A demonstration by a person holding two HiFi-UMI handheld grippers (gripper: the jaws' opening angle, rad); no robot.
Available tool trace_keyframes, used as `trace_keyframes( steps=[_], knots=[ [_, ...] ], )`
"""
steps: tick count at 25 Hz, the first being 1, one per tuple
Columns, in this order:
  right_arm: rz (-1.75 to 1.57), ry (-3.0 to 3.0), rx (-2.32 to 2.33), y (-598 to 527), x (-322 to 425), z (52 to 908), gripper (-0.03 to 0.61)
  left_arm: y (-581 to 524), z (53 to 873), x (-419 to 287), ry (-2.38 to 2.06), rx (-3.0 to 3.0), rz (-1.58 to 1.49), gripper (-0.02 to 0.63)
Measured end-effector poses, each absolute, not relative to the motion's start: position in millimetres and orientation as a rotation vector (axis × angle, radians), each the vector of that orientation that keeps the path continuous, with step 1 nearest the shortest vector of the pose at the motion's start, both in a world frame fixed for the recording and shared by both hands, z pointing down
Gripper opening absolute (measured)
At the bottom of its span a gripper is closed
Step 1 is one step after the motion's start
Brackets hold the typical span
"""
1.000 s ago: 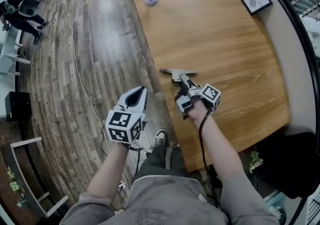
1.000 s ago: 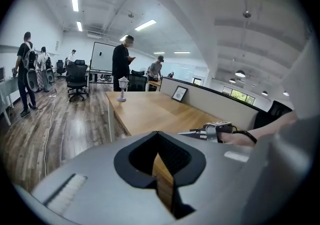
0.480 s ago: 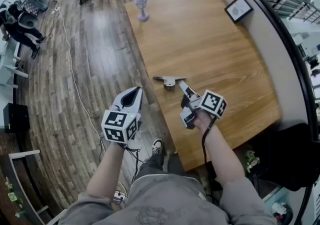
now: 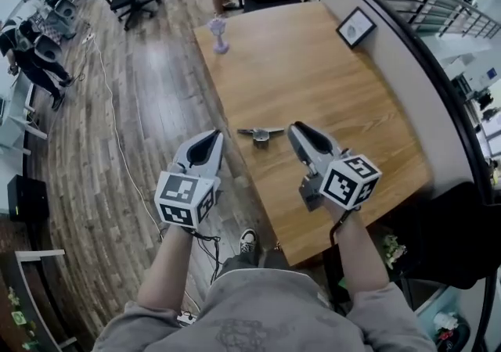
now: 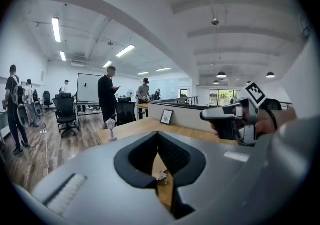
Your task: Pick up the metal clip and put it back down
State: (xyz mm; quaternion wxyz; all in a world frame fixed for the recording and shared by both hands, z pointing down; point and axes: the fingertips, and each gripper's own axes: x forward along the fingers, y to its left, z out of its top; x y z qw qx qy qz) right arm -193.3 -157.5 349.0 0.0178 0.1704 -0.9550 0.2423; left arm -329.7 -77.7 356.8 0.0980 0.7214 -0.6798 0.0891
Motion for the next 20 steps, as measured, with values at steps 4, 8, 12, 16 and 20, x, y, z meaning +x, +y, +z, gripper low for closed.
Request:
trace_keyframes(
  steps=[4,8,12,16,20],
  knots=[
    [0.562,-3.047,0.486,-127.7,-181.6,309.5,0.068,-71.1,332.3,-315.4,-2.026,2.192,0.286,0.001],
    [0.417,-3.069,0.486,-100.6,-167.5,286.2,0.044,-57.8,306.5,-300.4,-2.048,2.244,0.278,0.002],
    [0.329,-3.066,0.439,-73.4,-155.8,273.2,0.044,-40.9,288.2,-288.4,-2.027,2.286,0.225,0.000],
    [0.296,-3.057,0.476,-55.8,-141.6,265.9,0.035,-24.3,272.5,-279.5,-2.012,2.310,0.172,0.001],
    [0.287,-3.040,0.532,-40.5,-129.6,269.5,0.029,-11.0,270.0,-268.4,-2.009,2.329,0.196,0.002]
  ],
)
